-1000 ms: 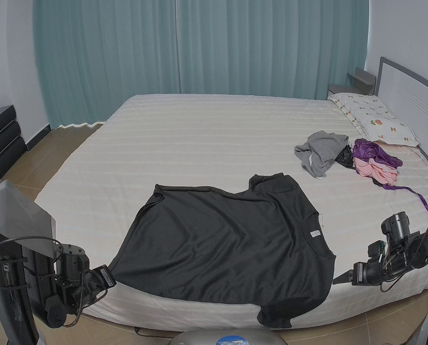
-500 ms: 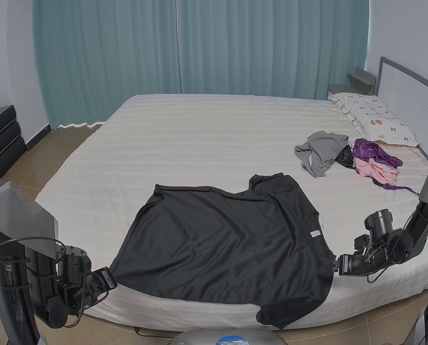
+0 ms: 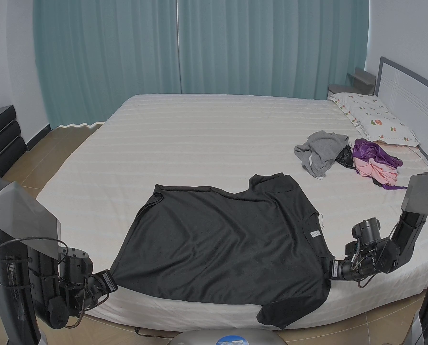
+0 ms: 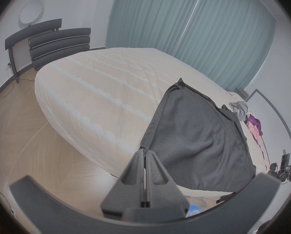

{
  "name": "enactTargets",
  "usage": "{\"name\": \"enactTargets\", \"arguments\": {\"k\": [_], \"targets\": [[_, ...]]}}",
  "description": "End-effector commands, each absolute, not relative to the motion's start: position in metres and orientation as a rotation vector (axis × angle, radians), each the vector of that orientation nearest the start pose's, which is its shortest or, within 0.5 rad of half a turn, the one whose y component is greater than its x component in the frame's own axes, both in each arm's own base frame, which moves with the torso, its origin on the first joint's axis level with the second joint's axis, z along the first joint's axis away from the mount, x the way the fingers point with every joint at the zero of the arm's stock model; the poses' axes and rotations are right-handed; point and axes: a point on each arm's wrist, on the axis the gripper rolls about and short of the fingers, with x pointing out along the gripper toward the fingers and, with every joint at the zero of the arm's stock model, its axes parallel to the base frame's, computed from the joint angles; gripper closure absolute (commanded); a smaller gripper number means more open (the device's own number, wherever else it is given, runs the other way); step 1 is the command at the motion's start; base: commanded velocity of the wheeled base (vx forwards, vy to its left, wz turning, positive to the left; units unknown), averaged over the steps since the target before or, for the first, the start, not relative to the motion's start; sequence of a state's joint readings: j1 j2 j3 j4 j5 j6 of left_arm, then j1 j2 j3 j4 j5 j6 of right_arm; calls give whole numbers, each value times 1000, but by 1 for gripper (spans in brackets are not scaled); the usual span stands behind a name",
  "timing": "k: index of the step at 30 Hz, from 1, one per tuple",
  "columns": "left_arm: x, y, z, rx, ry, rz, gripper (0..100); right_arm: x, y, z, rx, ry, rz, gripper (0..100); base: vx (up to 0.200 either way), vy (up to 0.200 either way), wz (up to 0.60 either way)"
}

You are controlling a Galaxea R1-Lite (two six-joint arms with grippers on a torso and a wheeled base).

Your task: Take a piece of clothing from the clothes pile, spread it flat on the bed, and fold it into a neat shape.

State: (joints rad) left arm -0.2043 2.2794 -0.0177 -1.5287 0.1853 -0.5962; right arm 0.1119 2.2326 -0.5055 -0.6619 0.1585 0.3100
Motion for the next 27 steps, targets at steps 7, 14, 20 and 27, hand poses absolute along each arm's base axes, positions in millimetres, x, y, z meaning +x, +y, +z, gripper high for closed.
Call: {"name": "enactTargets", "arguments": {"k": [7, 14, 20, 27], "targets": [[202, -41, -38, -361, 836, 212, 100, 276, -5, -19, 331, 1064, -1, 100, 0, 0, 0], [195, -49, -50, -319, 915, 193, 100, 283, -13, -19, 332, 1036, -7, 100, 0, 0, 0], [193, -56, -50, -322, 921, 170, 100, 288, -14, -21, 333, 1031, -5, 100, 0, 0, 0], [195, -60, -52, -341, 916, 161, 0, 290, -4, -29, 324, 1060, 19, 0, 0, 0, 0]]}}
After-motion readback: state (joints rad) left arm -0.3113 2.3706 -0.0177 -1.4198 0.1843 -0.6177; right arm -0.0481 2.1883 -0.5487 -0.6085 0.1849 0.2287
